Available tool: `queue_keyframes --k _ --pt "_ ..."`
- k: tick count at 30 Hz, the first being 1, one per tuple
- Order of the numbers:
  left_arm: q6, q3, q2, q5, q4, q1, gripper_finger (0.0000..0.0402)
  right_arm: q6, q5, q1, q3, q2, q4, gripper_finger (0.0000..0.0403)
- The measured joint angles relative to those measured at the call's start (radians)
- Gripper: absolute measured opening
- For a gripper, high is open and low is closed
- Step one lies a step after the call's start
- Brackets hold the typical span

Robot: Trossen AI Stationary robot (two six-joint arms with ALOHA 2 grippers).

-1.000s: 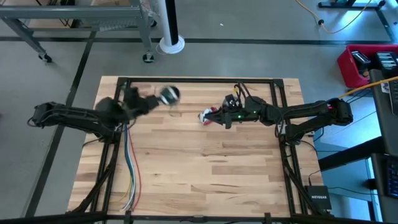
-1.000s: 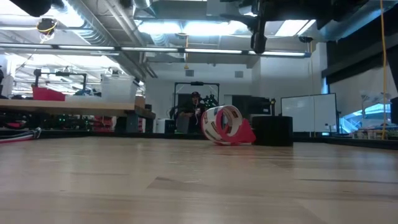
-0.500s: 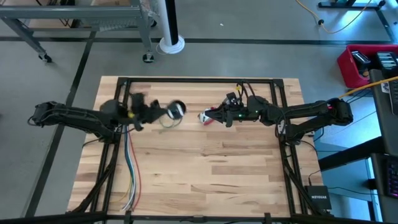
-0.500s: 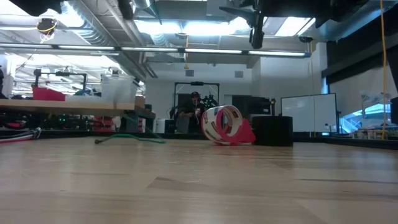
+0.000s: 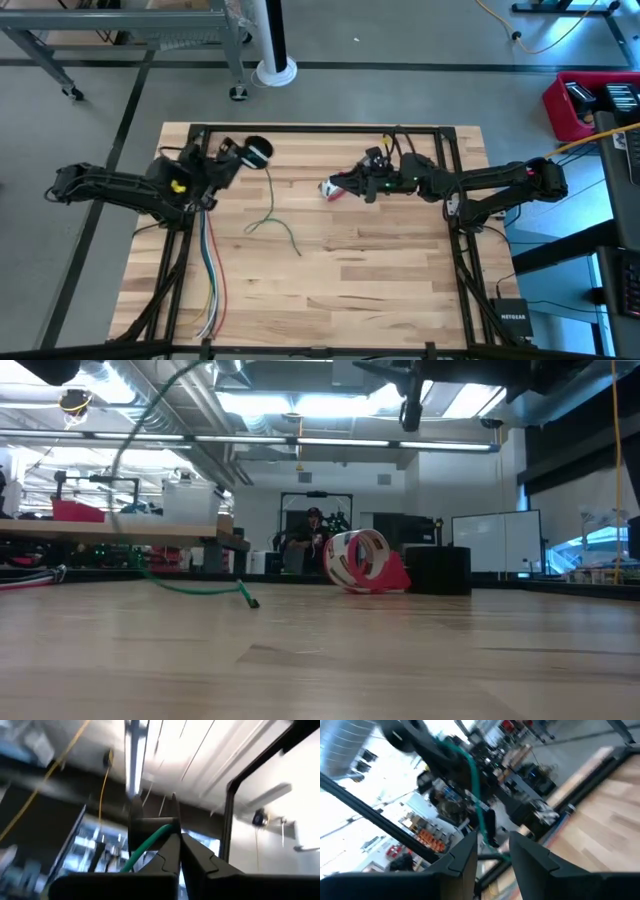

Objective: Coil cords
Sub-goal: Coil the green wire on the spool

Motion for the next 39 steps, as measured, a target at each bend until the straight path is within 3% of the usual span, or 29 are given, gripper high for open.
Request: queue_keyframes --k 7,13,17,24,39 --pt "-0.091 0.000 0.001 -0.017 -0.329 0.000 0.0000 -0.001 0.123 0.000 0.000 0.000 0.077 0.0117" --pt "-0.082 0.000 0.004 0.027 -0.409 0.000 0.0000 0.036 0.145 0.000 0.024 0.000 0.028 0.0117" --pt "-0.086 0.000 0.028 0.096 -0.462 -0.001 0.0000 0.034 0.088 0.000 0.120 0.000 -0.148 0.0117" --pt "-0.068 0.000 0.077 0.125 -0.481 -0.001 0.0000 -0.024 0.033 0.000 0.288 0.007 -0.458 0.0117" --pt "0.005 0.000 0.113 0.166 -0.483 -0.001 0.0000 -0.017 -0.092 0.000 0.372 0.191 -0.489 0.0117"
